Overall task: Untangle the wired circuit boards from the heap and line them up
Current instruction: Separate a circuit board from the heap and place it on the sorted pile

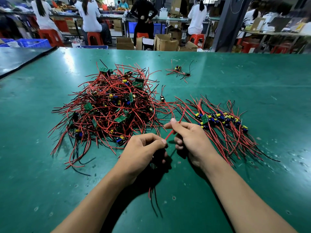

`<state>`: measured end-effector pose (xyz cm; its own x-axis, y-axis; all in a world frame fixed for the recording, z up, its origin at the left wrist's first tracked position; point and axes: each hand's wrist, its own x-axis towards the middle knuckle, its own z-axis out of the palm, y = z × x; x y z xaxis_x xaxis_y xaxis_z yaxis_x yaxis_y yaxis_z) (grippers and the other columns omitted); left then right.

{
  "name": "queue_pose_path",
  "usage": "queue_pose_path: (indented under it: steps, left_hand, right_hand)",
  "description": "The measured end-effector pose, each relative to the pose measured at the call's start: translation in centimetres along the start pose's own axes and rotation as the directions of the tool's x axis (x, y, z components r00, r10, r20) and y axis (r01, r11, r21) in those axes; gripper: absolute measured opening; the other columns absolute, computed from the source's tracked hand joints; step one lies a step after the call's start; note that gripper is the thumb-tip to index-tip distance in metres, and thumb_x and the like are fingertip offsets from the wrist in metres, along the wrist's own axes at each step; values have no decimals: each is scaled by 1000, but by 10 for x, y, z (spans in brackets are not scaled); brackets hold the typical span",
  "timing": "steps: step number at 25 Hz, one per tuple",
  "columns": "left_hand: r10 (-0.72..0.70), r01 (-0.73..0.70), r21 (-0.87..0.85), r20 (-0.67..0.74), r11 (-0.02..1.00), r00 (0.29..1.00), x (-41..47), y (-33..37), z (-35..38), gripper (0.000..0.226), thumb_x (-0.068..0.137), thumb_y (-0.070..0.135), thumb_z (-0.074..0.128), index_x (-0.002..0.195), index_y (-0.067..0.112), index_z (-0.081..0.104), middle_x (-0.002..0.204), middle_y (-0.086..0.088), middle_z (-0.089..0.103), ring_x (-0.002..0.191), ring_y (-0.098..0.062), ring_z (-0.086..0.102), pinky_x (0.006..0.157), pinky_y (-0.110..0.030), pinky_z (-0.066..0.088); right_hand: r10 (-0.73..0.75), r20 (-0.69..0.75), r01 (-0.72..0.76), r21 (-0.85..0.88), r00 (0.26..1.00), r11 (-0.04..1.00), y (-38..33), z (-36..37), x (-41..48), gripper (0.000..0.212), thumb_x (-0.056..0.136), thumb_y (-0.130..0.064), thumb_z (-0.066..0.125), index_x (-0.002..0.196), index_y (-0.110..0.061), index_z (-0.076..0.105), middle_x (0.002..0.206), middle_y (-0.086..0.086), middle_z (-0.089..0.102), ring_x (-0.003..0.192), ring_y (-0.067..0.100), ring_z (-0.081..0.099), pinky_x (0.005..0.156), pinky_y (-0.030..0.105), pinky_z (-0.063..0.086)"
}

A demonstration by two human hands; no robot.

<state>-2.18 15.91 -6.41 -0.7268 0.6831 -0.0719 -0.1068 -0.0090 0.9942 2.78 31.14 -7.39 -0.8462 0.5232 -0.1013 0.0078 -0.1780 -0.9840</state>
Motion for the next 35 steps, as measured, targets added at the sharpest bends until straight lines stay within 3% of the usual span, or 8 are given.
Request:
queue_pose_path:
  steps: [5, 10, 15, 19, 22, 27, 33, 35]
  left_hand:
    - [13, -14, 29, 30, 999, 999, 1, 1, -1, 15, 90, 6, 63, 81, -6, 66, 60, -12, 66, 49, -20, 58, 50, -22, 48]
    - [29, -34, 79, 64, 996, 998, 0, -2, -3, 15, 90, 6, 64, 78, -1, 69, 62, -10, 68, 52, -19, 60, 53, -21, 49]
    - [29, -40, 102, 102, 994, 994, 2, -4, -5, 17, 89, 9, 66, 74, 3, 70, 63, -11, 69, 53, -19, 59, 55, -22, 49]
    - [27, -49, 146, 147, 988, 989, 3, -4, -5, 16, 89, 13, 67, 75, 6, 71, 65, -8, 70, 56, -17, 59, 57, -21, 47]
    - [20, -46, 157, 162, 986, 987, 2, -4, -6, 17, 89, 13, 67, 75, 6, 72, 64, -7, 70, 57, -16, 58, 56, -20, 47]
    - [12, -33, 145, 142, 989, 990, 1, -3, -7, 17, 88, 11, 66, 73, 4, 71, 63, -9, 70, 57, -17, 58, 57, -22, 46]
    - [0, -21, 149, 143, 989, 990, 0, -1, -6, 17, 89, 12, 66, 75, 3, 70, 64, -9, 71, 58, -17, 59, 58, -22, 47]
    - [1, -22, 151, 138, 988, 990, 0, -2, -7, 17, 89, 11, 66, 75, 3, 70, 64, -8, 71, 59, -17, 60, 59, -22, 46]
  right_hand:
    - [-25, -87, 29, 52, 996, 998, 0, -4, 5, 33, 94, -36, 66, 71, -15, 78, 60, -5, 39, 41, 6, 29, 37, 18, 26]
    - [66, -167, -21, 255, 984, 967, -5, -9, 7, 35, 92, -31, 68, 68, -7, 72, 59, -4, 38, 39, 4, 24, 35, 15, 22]
    - [226, -58, -164, 522, 972, 837, -16, -12, 6, 41, 98, -37, 57, 73, -5, 61, 50, -5, 35, 32, 2, 24, 30, 14, 20]
    - [314, 15, -253, 632, 949, 733, -22, -17, 4, 42, 99, -31, 58, 62, -11, 55, 52, -4, 41, 28, 3, 22, 27, 15, 16]
    - [335, 110, -323, 648, 936, 690, -26, -18, 2, 42, 96, -27, 55, 56, -14, 51, 50, -4, 40, 28, 4, 21, 28, 15, 12]
    - [320, 45, -280, 609, 946, 742, -24, -18, 3, 35, 98, -29, 59, 68, -10, 60, 66, -4, 43, 28, 3, 22, 27, 14, 17]
    - [317, 75, -280, 686, 945, 672, -23, -20, 4, 41, 97, -26, 57, 58, -12, 57, 60, -2, 41, 30, 4, 22, 27, 16, 18]
    - [294, 56, -256, 663, 954, 703, -22, -18, 5, 38, 94, -27, 61, 59, -12, 58, 61, -3, 43, 30, 4, 22, 27, 15, 19]
